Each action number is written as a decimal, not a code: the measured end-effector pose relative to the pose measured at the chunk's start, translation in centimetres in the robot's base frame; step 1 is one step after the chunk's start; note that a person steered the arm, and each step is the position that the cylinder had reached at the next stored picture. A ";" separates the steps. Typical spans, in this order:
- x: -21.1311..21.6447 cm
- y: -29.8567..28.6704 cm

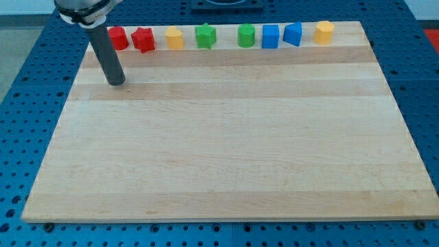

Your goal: Push the red blocks towards the center

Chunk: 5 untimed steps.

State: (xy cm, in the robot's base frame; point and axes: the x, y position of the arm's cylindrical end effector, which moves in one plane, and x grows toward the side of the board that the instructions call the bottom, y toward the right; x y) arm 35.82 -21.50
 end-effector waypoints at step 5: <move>-11.5 -5.4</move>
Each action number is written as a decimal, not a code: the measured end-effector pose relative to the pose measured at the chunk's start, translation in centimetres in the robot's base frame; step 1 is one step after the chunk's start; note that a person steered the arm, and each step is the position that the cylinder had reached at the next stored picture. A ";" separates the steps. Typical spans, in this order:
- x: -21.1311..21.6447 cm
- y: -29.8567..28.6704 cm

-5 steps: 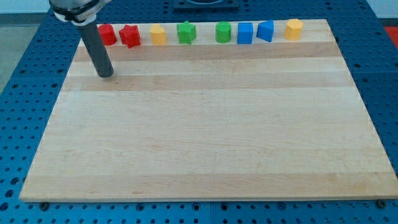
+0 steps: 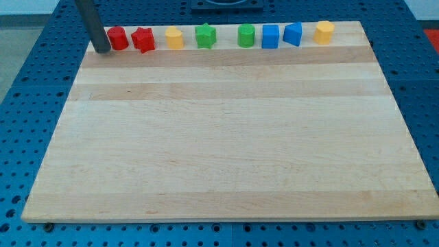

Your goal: Push the red blocks towards the center

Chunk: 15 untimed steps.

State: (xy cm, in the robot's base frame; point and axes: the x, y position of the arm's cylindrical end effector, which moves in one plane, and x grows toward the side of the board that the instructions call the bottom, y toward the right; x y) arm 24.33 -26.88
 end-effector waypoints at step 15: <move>-0.3 10.1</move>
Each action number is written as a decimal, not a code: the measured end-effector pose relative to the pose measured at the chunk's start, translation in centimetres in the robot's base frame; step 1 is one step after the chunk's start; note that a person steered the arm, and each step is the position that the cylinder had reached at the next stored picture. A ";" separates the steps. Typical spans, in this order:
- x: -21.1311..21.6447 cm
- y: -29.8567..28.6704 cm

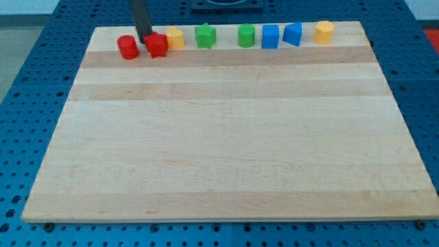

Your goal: Push the red blocks towards the center

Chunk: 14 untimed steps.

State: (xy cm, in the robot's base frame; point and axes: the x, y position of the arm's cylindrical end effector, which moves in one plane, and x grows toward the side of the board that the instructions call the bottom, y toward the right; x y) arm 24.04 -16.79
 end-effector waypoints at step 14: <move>-1.4 -6.1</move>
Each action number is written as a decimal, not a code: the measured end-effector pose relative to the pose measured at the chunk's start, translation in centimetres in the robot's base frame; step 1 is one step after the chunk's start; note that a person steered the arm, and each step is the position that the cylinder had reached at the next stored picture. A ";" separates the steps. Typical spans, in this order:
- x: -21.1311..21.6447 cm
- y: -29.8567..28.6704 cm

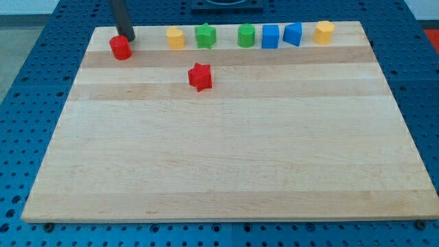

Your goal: Push the red blocks towards the center

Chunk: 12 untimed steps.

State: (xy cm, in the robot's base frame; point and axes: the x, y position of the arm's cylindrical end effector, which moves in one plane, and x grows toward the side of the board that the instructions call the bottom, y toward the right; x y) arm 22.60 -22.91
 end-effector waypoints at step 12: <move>6.9 12.6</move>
